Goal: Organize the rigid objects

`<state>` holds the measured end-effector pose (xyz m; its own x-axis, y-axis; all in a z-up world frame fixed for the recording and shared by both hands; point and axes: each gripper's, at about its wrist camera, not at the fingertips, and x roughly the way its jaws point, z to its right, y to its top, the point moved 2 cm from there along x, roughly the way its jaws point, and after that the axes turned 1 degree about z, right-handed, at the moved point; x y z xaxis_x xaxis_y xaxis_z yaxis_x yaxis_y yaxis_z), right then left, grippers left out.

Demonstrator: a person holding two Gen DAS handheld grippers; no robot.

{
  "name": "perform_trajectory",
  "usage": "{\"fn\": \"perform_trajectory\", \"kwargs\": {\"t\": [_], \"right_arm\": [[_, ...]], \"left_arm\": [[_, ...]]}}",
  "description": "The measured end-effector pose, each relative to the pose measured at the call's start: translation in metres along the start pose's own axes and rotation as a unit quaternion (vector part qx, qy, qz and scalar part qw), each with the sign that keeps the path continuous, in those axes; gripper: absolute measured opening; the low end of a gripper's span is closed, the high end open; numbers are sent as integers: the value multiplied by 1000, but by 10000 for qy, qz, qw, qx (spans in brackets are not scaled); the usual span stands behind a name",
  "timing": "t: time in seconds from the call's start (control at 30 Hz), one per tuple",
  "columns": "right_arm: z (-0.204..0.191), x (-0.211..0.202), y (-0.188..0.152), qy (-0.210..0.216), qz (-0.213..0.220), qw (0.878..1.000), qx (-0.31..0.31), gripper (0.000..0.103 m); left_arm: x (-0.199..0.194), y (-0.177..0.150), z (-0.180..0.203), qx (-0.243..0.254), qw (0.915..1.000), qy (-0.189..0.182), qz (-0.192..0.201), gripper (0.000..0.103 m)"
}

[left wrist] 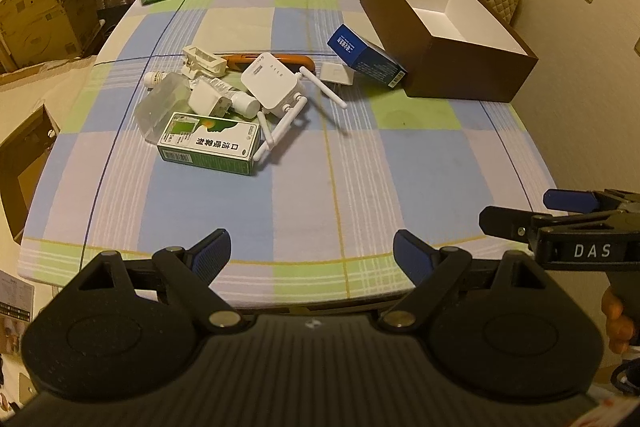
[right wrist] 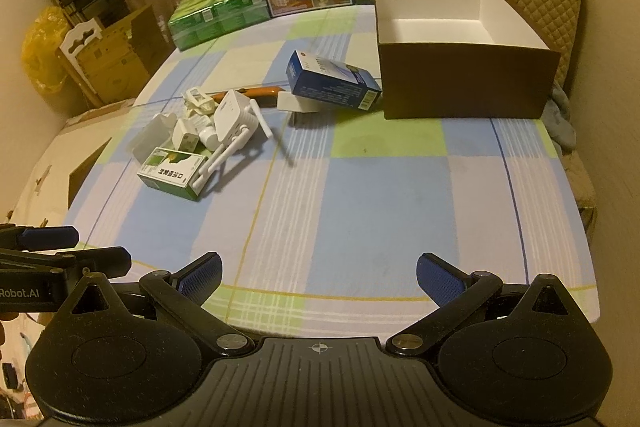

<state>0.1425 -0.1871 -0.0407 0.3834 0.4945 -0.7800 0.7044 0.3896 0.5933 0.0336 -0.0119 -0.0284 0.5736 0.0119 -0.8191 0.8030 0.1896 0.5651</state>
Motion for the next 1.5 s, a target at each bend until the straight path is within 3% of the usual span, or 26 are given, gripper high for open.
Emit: {"fn": "perform_trajectory", "kwargs": {"t": [0.33, 0.67, 0.97, 1.0, 1.07, 1.43, 1.5], "right_arm": [[12, 7, 6, 198, 135, 9994, -234, 101], [11, 40, 22, 206, 341, 9973, -616, 94], [3, 85, 59, -177, 715, 9943, -771, 93], [3, 92, 64, -216, 715, 9946, -719, 93], [4, 103, 73, -308, 698, 9952, -617, 93], [4, 133, 99, -721, 692, 9950, -65, 93], [2, 137, 100, -799, 674, 9945, -8, 93]], "left_arm": [[4, 0, -7, -179, 9993, 283, 138, 86], [26, 19, -61, -283, 9963, 783, 199, 83], [83, 71, -117, 312, 9967, 718, 197, 69], [90, 77, -124, -57, 9943, 1046, 192, 64], [105, 88, -137, 86, 9946, 1027, 126, 60], [171, 124, -178, 714, 9934, 859, -260, 59], [179, 124, -181, 771, 9929, 842, -329, 52]]}}
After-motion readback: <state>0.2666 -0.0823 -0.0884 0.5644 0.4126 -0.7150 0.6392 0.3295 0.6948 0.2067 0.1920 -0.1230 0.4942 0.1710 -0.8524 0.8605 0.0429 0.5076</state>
